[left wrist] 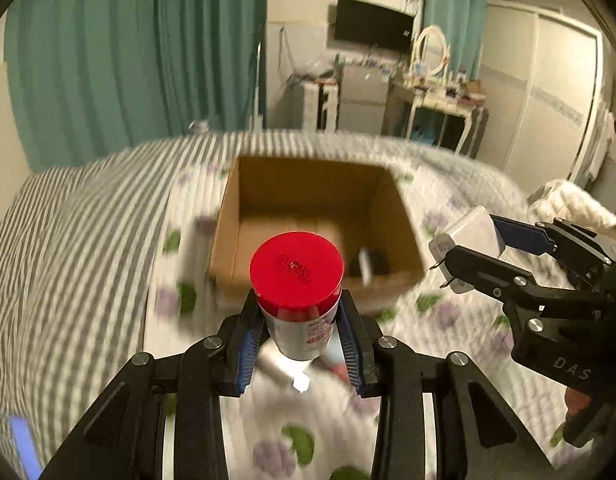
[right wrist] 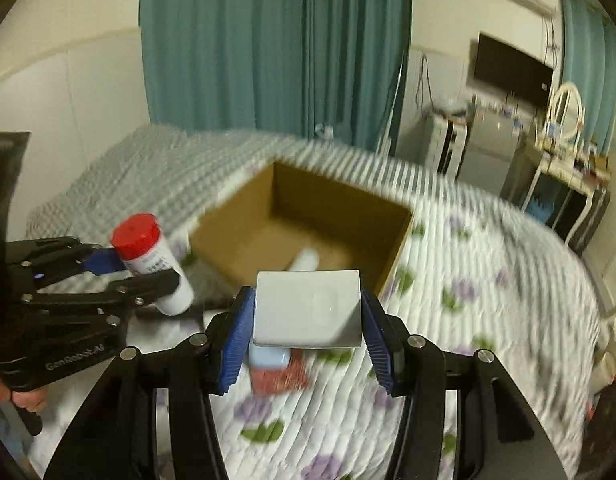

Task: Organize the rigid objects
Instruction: 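Place the red-capped jar in the box with the left tool while the right tool drops the white card in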

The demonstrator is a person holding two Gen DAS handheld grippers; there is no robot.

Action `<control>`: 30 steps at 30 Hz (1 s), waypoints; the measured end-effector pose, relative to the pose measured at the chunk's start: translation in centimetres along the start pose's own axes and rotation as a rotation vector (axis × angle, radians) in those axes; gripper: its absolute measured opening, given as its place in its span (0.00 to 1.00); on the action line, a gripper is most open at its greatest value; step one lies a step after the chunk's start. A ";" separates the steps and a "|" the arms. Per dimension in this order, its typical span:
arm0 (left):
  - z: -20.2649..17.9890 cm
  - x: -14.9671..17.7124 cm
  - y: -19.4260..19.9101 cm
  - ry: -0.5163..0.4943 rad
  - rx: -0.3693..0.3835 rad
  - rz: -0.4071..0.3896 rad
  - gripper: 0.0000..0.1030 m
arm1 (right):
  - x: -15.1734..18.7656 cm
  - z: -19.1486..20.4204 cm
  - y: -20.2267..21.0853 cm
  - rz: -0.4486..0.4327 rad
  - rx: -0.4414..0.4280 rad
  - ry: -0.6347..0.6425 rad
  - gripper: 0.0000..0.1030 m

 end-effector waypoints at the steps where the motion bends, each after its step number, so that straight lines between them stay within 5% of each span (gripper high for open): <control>1: 0.0 -0.7 -0.3 -0.001 0.001 -0.005 0.36 | -1.6 -0.4 0.1 -0.024 0.007 0.009 0.51; 8: 0.4 -4.5 -6.1 -0.056 -0.014 0.015 0.36 | -6.1 -2.1 -2.8 -0.073 0.033 0.013 0.51; 19: 0.6 -0.9 -15.3 -0.131 -0.032 0.188 0.36 | -3.8 -4.6 -9.4 -0.004 0.015 -0.021 0.51; 24: 0.3 -0.9 -15.2 -0.173 -0.055 0.136 0.45 | -2.7 -5.6 -10.8 0.008 0.013 -0.042 0.51; 30: 1.1 -3.2 -13.0 -0.107 -0.045 0.051 0.46 | -2.6 -6.4 -11.9 0.020 0.020 -0.059 0.51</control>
Point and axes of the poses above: each gripper's, at about its wrist camera, not at the fingertips, and y roughly against the way its jaws point, z to its left, x to its underside, the point moved 3 cm from there along -y, roughly the way its jaws point, and after that the axes turned 10 degrees about -z, right-handed, at the moved point
